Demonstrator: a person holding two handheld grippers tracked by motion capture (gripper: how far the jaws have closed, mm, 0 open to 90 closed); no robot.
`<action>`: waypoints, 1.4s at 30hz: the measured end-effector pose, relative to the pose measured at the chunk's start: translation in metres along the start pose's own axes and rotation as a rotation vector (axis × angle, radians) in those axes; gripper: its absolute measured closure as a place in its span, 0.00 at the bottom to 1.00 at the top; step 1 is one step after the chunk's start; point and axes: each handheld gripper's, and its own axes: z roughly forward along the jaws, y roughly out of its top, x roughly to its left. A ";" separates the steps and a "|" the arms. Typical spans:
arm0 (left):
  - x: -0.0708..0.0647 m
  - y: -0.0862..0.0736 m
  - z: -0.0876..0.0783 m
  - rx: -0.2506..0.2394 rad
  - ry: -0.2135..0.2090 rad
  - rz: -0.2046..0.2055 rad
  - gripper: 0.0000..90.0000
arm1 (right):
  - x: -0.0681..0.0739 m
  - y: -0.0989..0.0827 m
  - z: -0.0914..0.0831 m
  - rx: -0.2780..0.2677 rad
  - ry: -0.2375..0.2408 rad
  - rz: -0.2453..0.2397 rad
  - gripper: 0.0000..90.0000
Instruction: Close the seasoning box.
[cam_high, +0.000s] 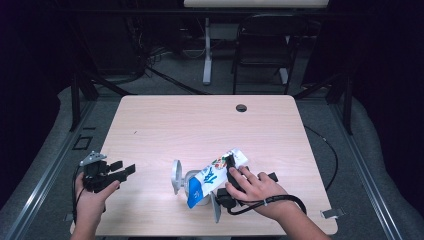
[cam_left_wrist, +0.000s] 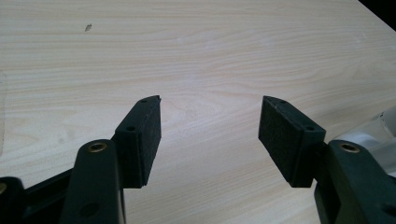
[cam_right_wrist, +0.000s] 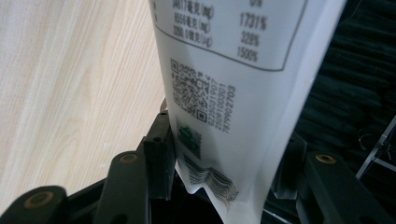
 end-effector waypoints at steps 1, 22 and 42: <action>0.000 0.000 0.000 0.000 0.000 0.000 0.44 | 0.000 0.000 0.000 -0.001 0.000 0.000 0.58; 0.000 0.000 0.000 0.002 0.002 0.000 0.44 | -0.001 0.001 -0.001 0.004 -0.003 -0.009 0.61; 0.000 0.000 0.000 0.001 0.000 0.001 0.44 | -0.003 0.000 -0.001 0.002 -0.008 -0.011 0.64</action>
